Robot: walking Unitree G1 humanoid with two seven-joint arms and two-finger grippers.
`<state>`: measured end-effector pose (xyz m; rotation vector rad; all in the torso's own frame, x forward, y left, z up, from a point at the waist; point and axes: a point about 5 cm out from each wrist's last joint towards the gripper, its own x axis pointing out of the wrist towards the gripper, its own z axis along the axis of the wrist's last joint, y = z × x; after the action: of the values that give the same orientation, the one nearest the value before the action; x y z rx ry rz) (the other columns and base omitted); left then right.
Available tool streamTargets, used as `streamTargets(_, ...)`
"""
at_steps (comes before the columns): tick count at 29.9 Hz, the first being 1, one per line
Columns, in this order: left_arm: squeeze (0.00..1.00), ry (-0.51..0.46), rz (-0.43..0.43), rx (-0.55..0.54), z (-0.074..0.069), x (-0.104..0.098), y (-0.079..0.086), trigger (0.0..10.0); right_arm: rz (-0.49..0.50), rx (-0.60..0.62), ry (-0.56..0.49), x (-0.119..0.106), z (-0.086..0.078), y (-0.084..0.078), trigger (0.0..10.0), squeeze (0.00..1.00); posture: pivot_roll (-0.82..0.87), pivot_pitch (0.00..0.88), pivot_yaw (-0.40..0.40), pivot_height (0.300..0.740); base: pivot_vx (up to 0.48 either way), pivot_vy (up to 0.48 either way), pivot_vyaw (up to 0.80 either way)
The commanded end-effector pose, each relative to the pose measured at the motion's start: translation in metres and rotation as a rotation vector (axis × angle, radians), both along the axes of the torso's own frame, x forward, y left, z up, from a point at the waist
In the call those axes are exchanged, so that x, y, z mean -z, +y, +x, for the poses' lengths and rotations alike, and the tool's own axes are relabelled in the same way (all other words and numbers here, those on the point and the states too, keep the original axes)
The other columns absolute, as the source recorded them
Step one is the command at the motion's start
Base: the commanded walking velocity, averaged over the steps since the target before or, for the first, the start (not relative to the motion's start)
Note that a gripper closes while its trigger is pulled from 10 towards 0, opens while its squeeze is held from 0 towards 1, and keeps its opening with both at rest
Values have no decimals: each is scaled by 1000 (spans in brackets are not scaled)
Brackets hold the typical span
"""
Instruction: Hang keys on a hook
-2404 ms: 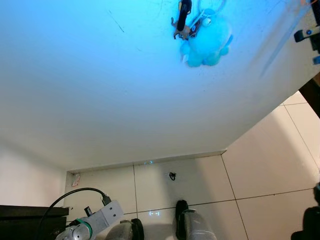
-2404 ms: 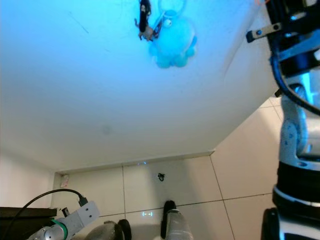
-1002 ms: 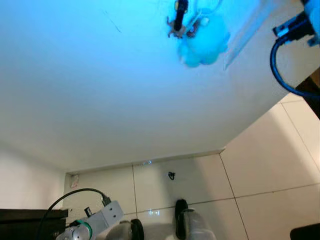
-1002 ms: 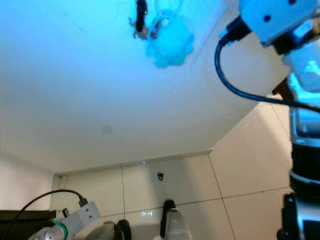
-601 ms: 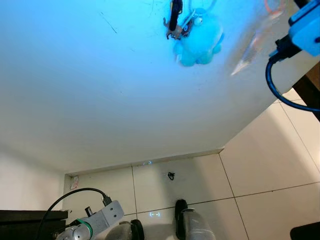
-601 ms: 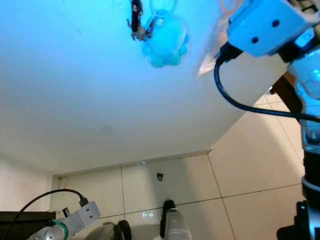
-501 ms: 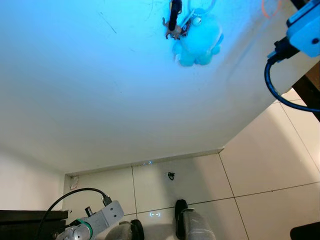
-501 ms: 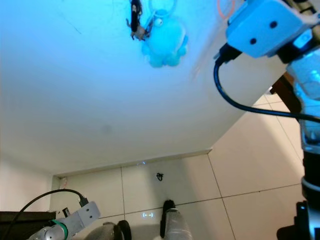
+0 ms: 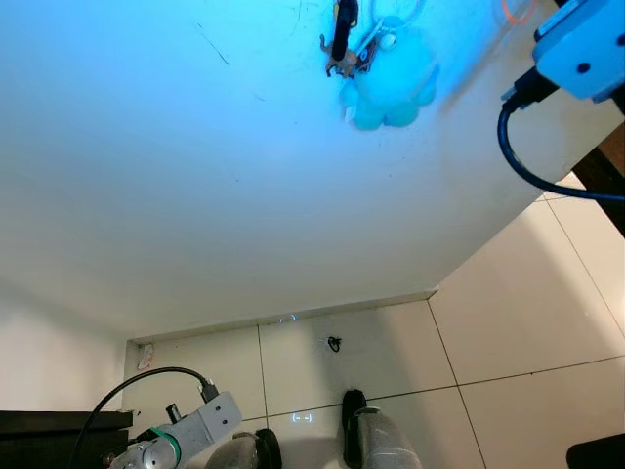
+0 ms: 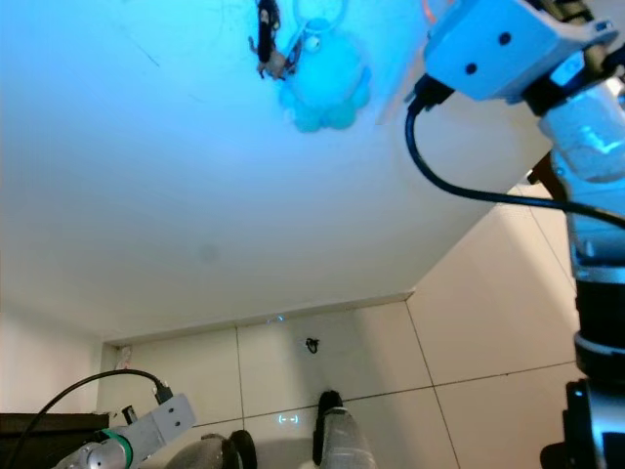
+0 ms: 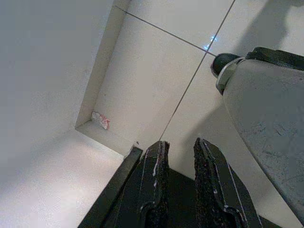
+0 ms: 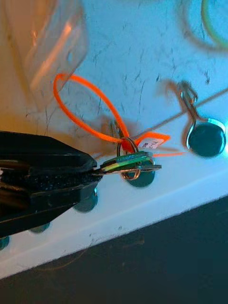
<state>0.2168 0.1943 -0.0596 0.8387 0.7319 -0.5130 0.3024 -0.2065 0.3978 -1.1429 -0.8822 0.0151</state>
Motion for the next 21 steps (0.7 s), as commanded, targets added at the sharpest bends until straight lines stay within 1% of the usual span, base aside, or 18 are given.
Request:
streamTargets(1, 0, 62, 12, -17, -17, 10, 5, 10000, 13, 2, -45, -7, -5, -2, 10000, 0, -176, 231, 102, 740, 0, 0, 0)
streamTargets(3, 0, 62, 12, -17, -17, 10, 5, 10000, 13, 2, -45, -7, -5, -2, 10000, 0, -176, 231, 102, 740, 0, 0, 0)
streamTargets(4, 0, 63, 12, -14, -17, 10, 5, 10000, 20, 27, -48, -7, -6, -8, 10000, 0, -177, 231, 103, 740, 0, 0, 0)
streamTargets(5, 0, 63, 12, -14, -17, 10, 5, 10000, 20, 27, -48, -7, -6, -8, 10000, 0, -177, 231, 103, 740, 0, 0, 0)
streamTargets(6, 0, 63, 13, -11, -17, 9, 5, 10000, 26, 57, -50, -7, -7, -14, 10000, 0, -178, 231, 105, 740, 0, 0, 0)
streamTargets(9, 0, 63, 13, -11, -17, 9, 5, 10000, 26, 57, -50, -7, -7, -14, 10000, 0, -178, 231, 105, 740, 0, 0, 0)
streamTargets(10, 0, 64, 13, -10, -17, 9, 6, 10000, 58, 120, -32, -3, -4, -25, 10000, 0, -181, 232, 106, 740, 0, 0, 0)
streamTargets(11, 0, 64, 13, -10, -17, 9, 6, 10000, 58, 120, -32, -3, -4, -25, 10000, 0, -181, 232, 106, 740, 0, 0, 0)
streamTargets(12, 0, 64, 14, -6, -17, 9, 6, 10000, 145, 209, 41, 13, 5, -44, 10000, 0, -180, 234, 108, 740, 0, 0, 0)
streamTargets(13, 0, 64, 15, -5, -17, 9, 6, 10000, 165, 230, 65, 19, 8, -47, 10000, 0, -180, 234, 108, 740, 0, 0, 0)
streamTargets(16, 0, 64, 16, -4, -17, 9, 6, 10000, 201, 230, 145, 36, 15, -47, 10000, 0, -179, 235, 109, 740, 0, 0, 0)
streamTargets(17, 0, 64, 16, -4, -17, 9, 6, 10000, 201, 230, 145, 36, 15, -47, 10000, 0, -179, 235, 109, 740, 0, 0, 0)
streamTargets(19, 0, 64, 16, -6, -17, 9, 6, 10000, 214, 240, 186, 46, 19, -48, 10000, 0, -174, 236, 108, 740, 0, 0, 0)
streamTargets(20, 0, 64, 16, -6, -17, 9, 6, 10000, 214, 240, 186, 46, 19, -48, 10000, 0, -174, 236, 108, 740, 0, 0, 0)
streamTargets(21, 0, 64, 15, -10, -17, 10, 6, 10000, 226, 241, 211, 53, 21, -48, 10000, 0, -171, 236, 106, 740, 0, 0, 0)
